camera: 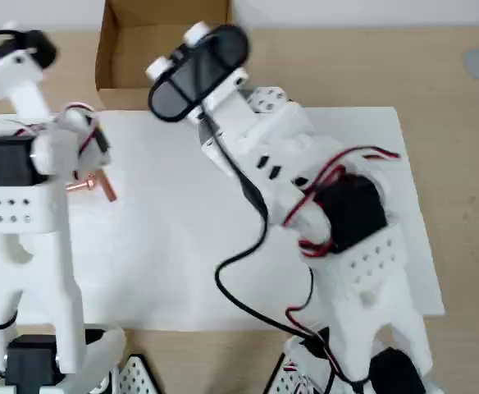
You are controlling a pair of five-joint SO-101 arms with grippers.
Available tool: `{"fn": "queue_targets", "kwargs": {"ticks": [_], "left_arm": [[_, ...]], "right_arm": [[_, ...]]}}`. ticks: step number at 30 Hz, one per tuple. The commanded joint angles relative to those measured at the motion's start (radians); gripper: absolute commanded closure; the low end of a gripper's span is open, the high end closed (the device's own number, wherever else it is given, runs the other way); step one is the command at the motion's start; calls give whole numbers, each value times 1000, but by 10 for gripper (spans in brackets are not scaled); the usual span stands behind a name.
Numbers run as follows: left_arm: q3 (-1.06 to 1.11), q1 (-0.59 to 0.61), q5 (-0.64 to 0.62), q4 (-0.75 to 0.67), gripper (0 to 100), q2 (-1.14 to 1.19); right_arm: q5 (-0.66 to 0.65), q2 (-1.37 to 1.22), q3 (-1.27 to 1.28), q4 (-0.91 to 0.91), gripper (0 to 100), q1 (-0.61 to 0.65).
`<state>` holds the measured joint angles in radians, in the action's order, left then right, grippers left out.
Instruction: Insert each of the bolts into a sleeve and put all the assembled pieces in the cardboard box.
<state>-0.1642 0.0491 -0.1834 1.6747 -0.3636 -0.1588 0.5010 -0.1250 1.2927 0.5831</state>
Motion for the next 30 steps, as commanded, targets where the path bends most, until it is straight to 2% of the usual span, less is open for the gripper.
{"fn": "queue_targets", "kwargs": {"ticks": [1, 5, 10, 17, 23, 30], "left_arm": [[9, -37, 43, -5, 991, -30], [14, -66, 41, -49, 991, -84], [80, -84, 11, -183, 991, -317], [367, -164, -3, -354, 991, -647], [623, -264, 0, -502, 991, -854], [888, -275, 0, -678, 991, -957]], "right_arm": [[91, 56, 2, 5, 988, 28], [92, 137, 143, -66, 988, 28], [92, 401, 564, -350, 988, 27], [98, 791, 1115, -738, 988, 25], [124, 947, 1365, -899, 988, 24], [135, 975, 1535, -1057, 988, -2]]}}
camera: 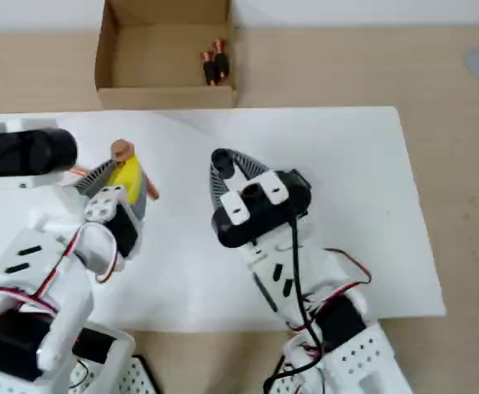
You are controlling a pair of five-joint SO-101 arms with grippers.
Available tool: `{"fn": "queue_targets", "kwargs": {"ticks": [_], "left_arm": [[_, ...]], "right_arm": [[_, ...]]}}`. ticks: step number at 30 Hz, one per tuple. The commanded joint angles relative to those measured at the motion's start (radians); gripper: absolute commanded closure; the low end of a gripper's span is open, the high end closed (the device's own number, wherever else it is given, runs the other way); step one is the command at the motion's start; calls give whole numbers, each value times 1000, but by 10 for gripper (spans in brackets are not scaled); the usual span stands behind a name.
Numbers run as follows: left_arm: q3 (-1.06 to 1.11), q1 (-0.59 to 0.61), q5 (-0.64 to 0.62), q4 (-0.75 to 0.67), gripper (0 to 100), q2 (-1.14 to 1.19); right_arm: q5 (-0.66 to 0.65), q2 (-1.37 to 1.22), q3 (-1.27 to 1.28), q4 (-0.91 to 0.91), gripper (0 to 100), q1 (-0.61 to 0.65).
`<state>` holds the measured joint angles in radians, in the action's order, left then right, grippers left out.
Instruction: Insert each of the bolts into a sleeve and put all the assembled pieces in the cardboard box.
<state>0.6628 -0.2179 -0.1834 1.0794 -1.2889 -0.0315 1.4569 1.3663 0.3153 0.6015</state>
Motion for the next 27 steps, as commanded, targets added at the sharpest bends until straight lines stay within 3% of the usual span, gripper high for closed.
{"fn": "queue_targets", "kwargs": {"ticks": [1, 4, 10, 18, 21, 27], "left_arm": [[89, -9, 0, -114, 991, -38], [144, -9, 32, -201, 991, -39], [209, -66, 241, -267, 991, -36], [218, -109, 238, -333, 991, -36], [218, -98, 170, -382, 991, -45], [284, 26, -135, -388, 991, -114]], "right_arm": [[8, 19, 74, -112, 988, -35], [41, 21, 160, -210, 988, -68], [130, 21, 242, -292, 988, -71], [138, 22, 302, -373, 988, 41], [137, 22, 325, -405, 988, 93], [137, 21, 332, -410, 988, 127]]}}
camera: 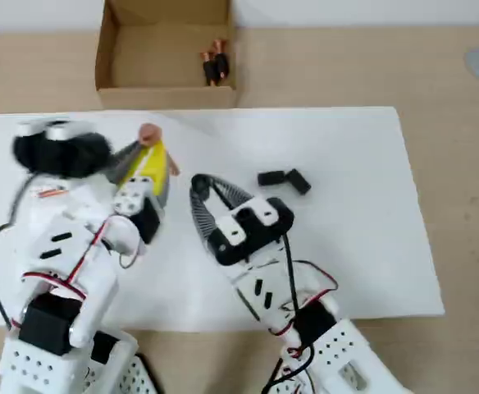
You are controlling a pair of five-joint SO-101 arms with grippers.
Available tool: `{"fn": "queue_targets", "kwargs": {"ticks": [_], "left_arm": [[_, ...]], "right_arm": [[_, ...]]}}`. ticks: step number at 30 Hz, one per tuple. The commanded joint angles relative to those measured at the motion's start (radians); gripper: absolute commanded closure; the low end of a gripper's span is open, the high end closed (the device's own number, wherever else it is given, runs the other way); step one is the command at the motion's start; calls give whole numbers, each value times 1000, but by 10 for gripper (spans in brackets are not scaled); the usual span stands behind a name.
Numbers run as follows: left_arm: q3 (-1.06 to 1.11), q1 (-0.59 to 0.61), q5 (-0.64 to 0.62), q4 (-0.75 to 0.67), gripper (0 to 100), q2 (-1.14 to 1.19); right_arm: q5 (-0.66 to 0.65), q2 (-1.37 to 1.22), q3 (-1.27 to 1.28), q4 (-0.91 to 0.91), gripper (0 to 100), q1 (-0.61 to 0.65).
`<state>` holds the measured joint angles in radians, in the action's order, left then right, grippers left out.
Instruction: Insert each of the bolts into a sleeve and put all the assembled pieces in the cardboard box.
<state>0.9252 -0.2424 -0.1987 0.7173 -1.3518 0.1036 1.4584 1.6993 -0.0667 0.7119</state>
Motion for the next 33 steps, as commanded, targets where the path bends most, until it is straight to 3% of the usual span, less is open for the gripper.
{"fn": "queue_targets", "kwargs": {"ticks": [1, 11, 24, 33], "left_arm": [[57, 60, -143, -26, 991, -79], [292, 21, -71, -29, 991, -341], [290, 3, -63, -153, 991, -378], [183, -121, -64, 11, 991, -377]], "right_arm": [[3, 19, -2, -28, 988, 16], [2, 13, 1, -21, 988, 53], [6, 10, 1, 17, 988, 70], [8, 16, 1, 71, 988, 70]]}}
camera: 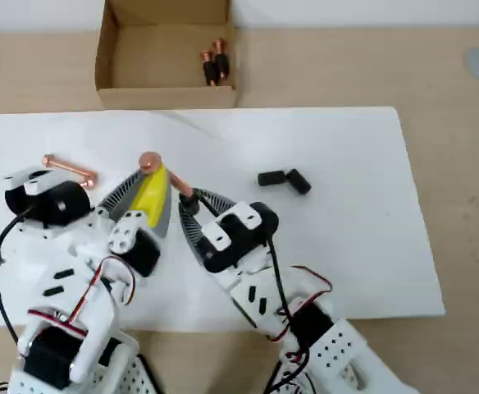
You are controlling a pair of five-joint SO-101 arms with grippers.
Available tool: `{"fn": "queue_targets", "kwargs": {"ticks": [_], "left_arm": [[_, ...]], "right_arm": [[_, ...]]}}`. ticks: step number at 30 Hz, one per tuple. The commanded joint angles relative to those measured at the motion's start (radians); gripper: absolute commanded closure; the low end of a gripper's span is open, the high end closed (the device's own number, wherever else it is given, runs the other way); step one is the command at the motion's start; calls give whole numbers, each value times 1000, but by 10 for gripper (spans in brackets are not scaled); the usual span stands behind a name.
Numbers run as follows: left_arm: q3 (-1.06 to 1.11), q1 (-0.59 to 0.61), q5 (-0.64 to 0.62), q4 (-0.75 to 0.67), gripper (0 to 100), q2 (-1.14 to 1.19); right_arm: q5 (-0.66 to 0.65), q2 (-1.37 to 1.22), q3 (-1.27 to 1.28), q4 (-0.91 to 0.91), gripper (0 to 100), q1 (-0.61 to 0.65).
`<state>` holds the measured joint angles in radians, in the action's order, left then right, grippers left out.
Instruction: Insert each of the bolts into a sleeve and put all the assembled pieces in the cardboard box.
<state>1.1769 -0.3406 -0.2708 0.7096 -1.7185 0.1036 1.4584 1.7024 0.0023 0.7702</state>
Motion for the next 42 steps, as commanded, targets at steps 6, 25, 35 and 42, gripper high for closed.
{"fn": "queue_targets", "kwargs": {"ticks": [6, 25, 35, 42], "left_arm": [[-57, -26, 11, 37, 991, -10], [-29, -52, 149, -17, 991, -8], [-8, -61, 184, -11, 991, -8], [18, -61, 184, -11, 991, -10]], "right_arm": [[8, 19, -2, 2, 988, 10], [8, 21, -4, 2, 988, 12], [8, 21, -4, 2, 988, 12], [8, 21, -5, 2, 988, 8]]}}
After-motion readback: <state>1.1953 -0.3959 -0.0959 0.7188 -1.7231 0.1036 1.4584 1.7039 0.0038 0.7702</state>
